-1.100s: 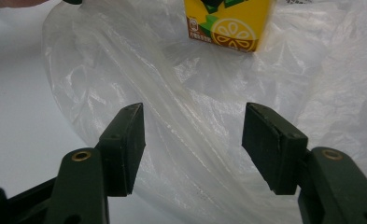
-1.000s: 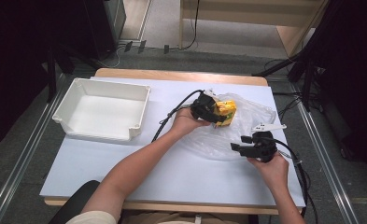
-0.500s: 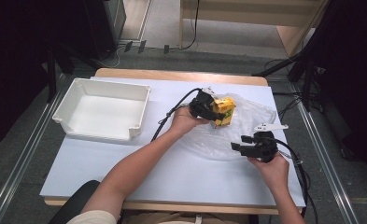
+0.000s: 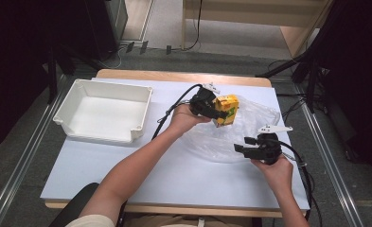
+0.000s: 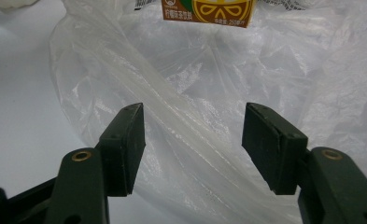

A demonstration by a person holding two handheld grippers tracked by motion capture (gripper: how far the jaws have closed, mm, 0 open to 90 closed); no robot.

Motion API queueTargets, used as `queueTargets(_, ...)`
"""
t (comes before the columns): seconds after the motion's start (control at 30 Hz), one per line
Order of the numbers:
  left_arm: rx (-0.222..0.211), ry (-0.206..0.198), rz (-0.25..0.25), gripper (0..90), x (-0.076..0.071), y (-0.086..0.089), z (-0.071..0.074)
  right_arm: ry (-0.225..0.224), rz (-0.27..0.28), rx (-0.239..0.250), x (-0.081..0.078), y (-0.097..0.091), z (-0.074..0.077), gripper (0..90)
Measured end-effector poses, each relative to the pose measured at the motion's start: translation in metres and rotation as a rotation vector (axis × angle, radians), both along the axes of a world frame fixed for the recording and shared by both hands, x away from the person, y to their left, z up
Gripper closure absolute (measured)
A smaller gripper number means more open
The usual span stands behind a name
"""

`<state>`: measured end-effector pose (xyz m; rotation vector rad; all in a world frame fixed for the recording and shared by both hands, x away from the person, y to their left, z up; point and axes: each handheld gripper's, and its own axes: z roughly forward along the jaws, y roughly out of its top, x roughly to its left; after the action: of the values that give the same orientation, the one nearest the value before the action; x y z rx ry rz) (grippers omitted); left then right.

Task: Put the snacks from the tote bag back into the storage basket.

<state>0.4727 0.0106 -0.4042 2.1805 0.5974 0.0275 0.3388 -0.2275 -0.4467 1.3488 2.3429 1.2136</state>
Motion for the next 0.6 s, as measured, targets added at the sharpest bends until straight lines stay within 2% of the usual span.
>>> queueTargets(0.2,-0.006,0.018,-0.012,52.2,-0.003,0.005,0.008,-0.012,-0.009,-0.009,0.000,-0.001,0.001,41.5)
queueTargets(0.3,0.003,0.011,-0.016,52.1,-0.006,0.009,0.012,-0.011,-0.014,-0.006,0.000,-0.002,0.002,41.5)
queueTargets(0.6,-0.008,0.018,0.006,52.2,-0.013,0.028,0.021,0.000,-0.006,0.007,0.002,-0.001,0.001,40.9)
